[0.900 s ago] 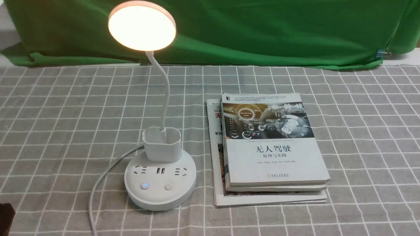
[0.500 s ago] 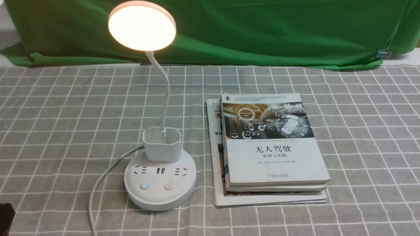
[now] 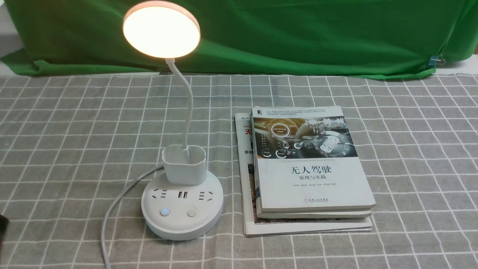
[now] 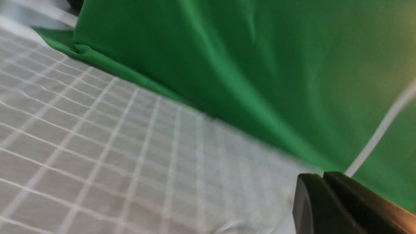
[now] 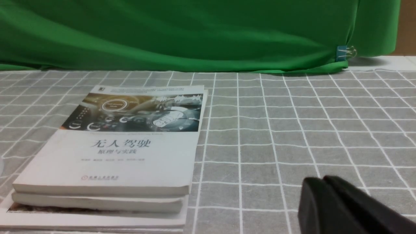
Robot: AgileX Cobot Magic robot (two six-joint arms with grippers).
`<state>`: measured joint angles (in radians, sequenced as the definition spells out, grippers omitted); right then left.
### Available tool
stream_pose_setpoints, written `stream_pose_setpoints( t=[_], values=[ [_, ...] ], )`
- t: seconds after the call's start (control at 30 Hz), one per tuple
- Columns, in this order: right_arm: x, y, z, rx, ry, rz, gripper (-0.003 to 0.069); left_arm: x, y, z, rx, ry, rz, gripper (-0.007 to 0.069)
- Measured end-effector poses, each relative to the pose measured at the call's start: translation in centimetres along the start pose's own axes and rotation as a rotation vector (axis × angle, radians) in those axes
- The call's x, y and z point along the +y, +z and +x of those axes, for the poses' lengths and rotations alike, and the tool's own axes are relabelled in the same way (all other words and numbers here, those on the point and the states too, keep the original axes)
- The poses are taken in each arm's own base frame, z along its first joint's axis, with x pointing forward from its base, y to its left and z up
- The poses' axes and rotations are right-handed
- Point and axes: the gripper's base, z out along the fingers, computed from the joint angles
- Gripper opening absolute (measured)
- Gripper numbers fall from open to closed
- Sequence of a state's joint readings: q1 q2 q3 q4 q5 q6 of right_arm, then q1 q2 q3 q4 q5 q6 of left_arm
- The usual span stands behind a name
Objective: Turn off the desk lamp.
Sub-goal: Use the left arm to press the button switch on the lamp holder
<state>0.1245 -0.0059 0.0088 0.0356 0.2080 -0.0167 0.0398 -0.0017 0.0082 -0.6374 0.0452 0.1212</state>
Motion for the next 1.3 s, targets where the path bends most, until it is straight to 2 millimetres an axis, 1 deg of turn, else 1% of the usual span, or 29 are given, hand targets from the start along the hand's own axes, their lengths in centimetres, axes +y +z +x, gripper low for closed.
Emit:
stream_pose_setpoints(
  t=[0.07,0.2,0.27,0.37,0.4,0.5,0.53,0.6,0.67,0.73,0.77,0.8,0.87,0.9,0.93,0.97,1.07,1.17,1.23,1.27,1.3],
  values=[
    [0.0,0.0,0.0,0.0,0.0,0.0,0.0036,0.0,0.0,-0.3,-0.028,-0.058,-0.002,0.0019],
    [0.0,0.0,0.0,0.0,0.0,0.0,0.0036,0.1,0.0,-0.8,-0.087,-0.101,-0.009,0.0019],
    [0.0,0.0,0.0,0.0,0.0,0.0,0.0036,0.0,0.0,-0.8,-0.071,-0.101,-0.003,0.0019],
    [0.0,0.0,0.0,0.0,0.0,0.0,0.0036,-1.4,0.0,-2.0,-0.009,-0.065,0.032,0.0019],
    [0.0,0.0,0.0,0.0,0.0,0.0,0.0036,-1.3,0.1,-1.9,0.008,-0.061,0.027,0.0019],
    [0.0,0.0,0.0,0.0,0.0,0.0,0.0036,-3.5,0.8,-4.4,0.14,0.036,0.045,0.0019],
    [0.0,0.0,0.0,0.0,0.0,0.0,0.0036,-4.0,1.0,-4.9,0.173,0.059,0.047,0.0019],
    [0.0,0.0,0.0,0.0,0.0,0.0,0.0036,-4.9,2.0,-5.9,0.285,0.116,0.034,0.0019],
    [0.0,0.0,0.0,0.0,0.0,0.0,0.0036,-5.5,3.2,-6.7,0.406,0.178,0.012,0.0019],
    [0.0,0.0,0.0,0.0,0.0,0.0,0.0036,-5.7,4.0,-7.0,0.487,0.213,-0.003,0.0019],
    [0.0,0.0,0.0,0.0,0.0,0.0,0.0036,-5.8,5.4,-7.2,0.62,0.282,-0.03,0.0019],
    [0.0,0.0,0.0,0.0,0.0,0.0,0.0036,-5.8,5.6,-7.1,0.636,0.284,-0.031,0.0019],
    [0.0,0.0,0.0,0.0,0.0,0.0,0.0036,-5.6,7.5,-6.5,0.818,0.302,-0.052,0.0019],
    [0.0,0.0,0.0,0.0,0.0,0.0,0.0036,-5.6,8.5,-5.8,0.905,0.305,-0.048,0.0019],
    [0.0,0.0,0.0,0.0,0.0,0.0,0.0036,-5.8,9.1,-5.3,0.956,0.315,-0.038,0.0019],
    [0.0,0.0,0.0,0.0,0.0,0.0,0.0036,-5.9,10.1,-4.2,1.039,0.344,-0.022,0.0019],
    [0.0,0.0,0.0,0.0,0.0,0.0,0.0036,-6.4,11.9,-2.1,1.176,0.397,-0.012,0.0019],
    [0.0,0.0,0.0,0.0,0.0,0.0,0.0036,-7.3,13.7,0.2,1.3,0.411,-0.026,0.0019],
    [0.0,0.0,0.0,0.0,0.0,0.0,0.0036,-7.9,14.4,1.2,1.341,0.427,-0.015,0.0019],
    [0.0,0.0,0.0,0.0,0.0,0.0,0.0036,-8.7,15.3,2.5,1.386,0.443,0.0,0.0019],
    [0.0,0.0,0.0,0.0,0.0,0.0,0.0036,-9.2,15.7,3.3,1.412,0.461,0.012,0.0019]
  ],
)
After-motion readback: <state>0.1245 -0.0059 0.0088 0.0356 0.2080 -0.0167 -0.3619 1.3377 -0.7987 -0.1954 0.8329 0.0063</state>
